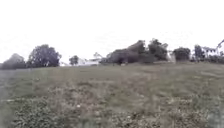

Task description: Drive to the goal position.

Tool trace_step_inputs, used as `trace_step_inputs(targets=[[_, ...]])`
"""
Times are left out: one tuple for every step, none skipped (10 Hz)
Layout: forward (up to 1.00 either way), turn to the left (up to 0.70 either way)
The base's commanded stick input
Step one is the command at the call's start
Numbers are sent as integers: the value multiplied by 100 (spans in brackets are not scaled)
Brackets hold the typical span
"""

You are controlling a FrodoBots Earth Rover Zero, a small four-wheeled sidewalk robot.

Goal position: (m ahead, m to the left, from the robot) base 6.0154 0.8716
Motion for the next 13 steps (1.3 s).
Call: trace_step_inputs(targets=[[50,0],[50,0],[50,0],[50,0],[50,0],[50,0],[50,0],[50,0],[50,0],[50,0],[50,0],[50,0],[50,0]])
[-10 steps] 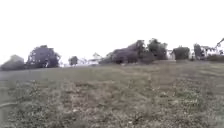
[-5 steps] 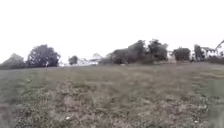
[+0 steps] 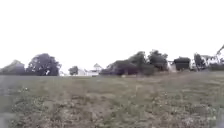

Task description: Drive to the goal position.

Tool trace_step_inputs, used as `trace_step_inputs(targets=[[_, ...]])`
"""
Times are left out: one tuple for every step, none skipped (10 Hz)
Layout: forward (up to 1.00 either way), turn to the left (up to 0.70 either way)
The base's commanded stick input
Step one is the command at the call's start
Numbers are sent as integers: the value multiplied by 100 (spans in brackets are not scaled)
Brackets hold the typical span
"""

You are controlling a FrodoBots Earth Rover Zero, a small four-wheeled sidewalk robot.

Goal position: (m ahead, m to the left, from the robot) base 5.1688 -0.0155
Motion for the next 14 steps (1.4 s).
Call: trace_step_inputs(targets=[[50,0],[50,0],[50,0],[50,0],[50,0],[50,0],[50,0],[50,0],[50,0],[50,0],[50,0],[50,0],[50,0],[50,0]])
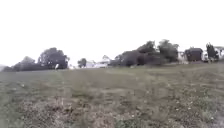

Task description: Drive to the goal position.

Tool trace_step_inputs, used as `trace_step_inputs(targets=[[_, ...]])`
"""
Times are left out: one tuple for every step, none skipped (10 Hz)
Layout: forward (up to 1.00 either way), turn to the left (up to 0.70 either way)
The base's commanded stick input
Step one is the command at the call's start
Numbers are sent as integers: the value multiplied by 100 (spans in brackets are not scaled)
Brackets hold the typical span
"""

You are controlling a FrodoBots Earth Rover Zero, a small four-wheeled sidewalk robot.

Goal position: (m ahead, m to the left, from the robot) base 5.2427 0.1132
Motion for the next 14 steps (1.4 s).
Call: trace_step_inputs(targets=[[50,0],[50,0],[50,0],[50,0],[50,0],[50,0],[50,0],[50,0],[50,0],[50,0],[50,0],[50,0],[50,0],[50,0]])
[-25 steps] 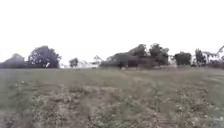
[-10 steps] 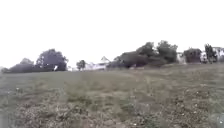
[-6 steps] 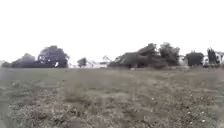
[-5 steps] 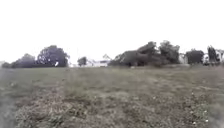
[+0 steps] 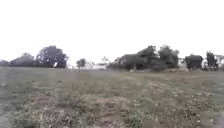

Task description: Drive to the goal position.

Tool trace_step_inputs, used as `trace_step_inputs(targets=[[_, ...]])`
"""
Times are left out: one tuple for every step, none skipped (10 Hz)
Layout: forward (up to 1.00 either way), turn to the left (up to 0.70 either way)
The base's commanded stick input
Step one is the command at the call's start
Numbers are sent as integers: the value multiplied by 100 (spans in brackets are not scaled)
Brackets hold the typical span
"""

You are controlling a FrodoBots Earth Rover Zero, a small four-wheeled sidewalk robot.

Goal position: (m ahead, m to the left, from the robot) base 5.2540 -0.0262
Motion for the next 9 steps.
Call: trace_step_inputs(targets=[[50,0],[50,0],[50,0],[50,0],[50,0],[50,0],[50,0],[50,0],[50,0]])
